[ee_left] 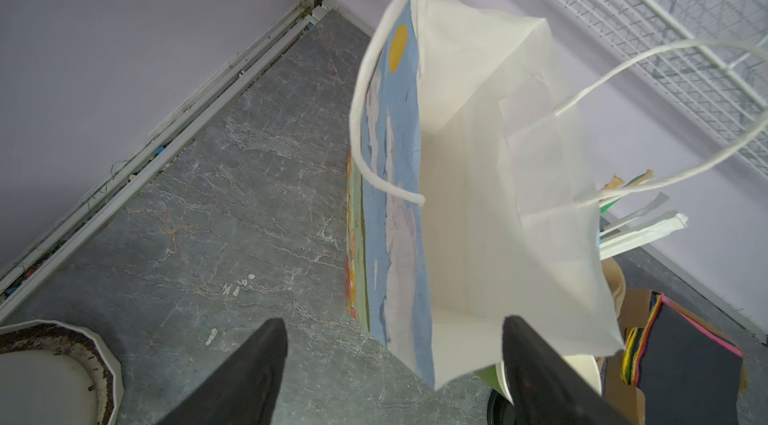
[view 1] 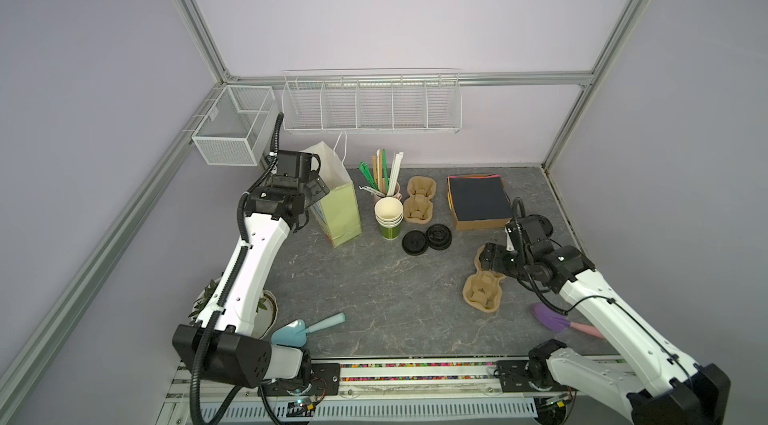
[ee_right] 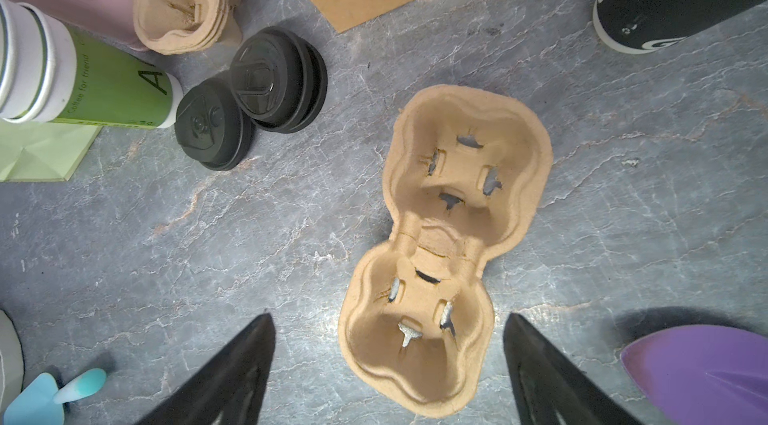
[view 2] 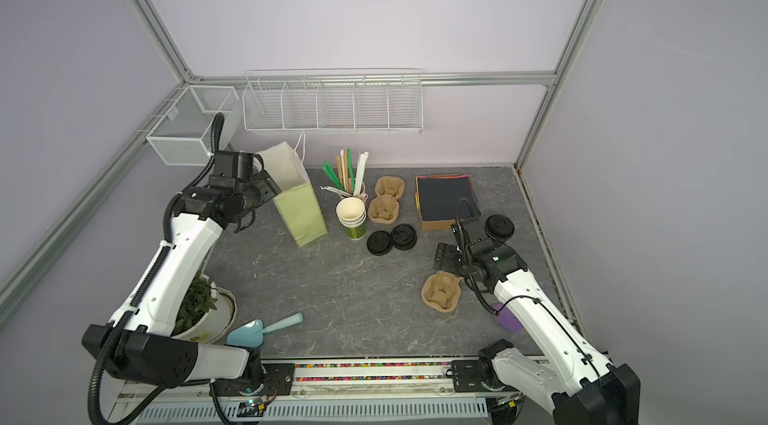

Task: Pack the takeout coffee
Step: 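Swing the left gripper over to the white paper bag's top edge, then grasp the white paper bag's rim with the left gripper and lift it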

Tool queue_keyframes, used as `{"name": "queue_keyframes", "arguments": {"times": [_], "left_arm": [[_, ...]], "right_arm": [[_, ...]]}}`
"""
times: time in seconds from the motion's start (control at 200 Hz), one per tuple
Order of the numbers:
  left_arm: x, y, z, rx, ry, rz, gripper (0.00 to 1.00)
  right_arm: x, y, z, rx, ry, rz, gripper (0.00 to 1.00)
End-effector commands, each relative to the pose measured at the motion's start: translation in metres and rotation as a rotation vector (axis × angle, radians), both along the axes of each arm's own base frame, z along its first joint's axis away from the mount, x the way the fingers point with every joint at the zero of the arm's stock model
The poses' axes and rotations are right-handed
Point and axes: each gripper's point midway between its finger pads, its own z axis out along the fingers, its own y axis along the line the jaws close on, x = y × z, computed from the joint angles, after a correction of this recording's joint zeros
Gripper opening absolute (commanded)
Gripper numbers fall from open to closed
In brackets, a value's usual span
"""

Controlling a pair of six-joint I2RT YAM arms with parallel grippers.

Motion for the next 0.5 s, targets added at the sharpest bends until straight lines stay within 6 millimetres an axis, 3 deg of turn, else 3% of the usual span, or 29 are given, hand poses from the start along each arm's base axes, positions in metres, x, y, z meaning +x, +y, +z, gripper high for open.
{"name": "queue_keyframes", "arguments": {"times": [0.0,0.105,0.495], "left_arm": [[0.003,0.002,-0.001,-0.006,0.039,0.026,0.80],[0.010,-0.002,-0.005,-0.017,0.053,0.019,0.75],[0.024,-0.002,-0.021,0.003,0.083,0.012,0.43]], "right_arm": [[-0.002,0.000,0.006,-0.018,-0.019,0.020,0.88],[-0.003,0.001,0.007,-0.017,-0.021,0.027,0.89],[-0.005,0.000,0.010,-0.026,-0.034,0.035,0.88]]}}
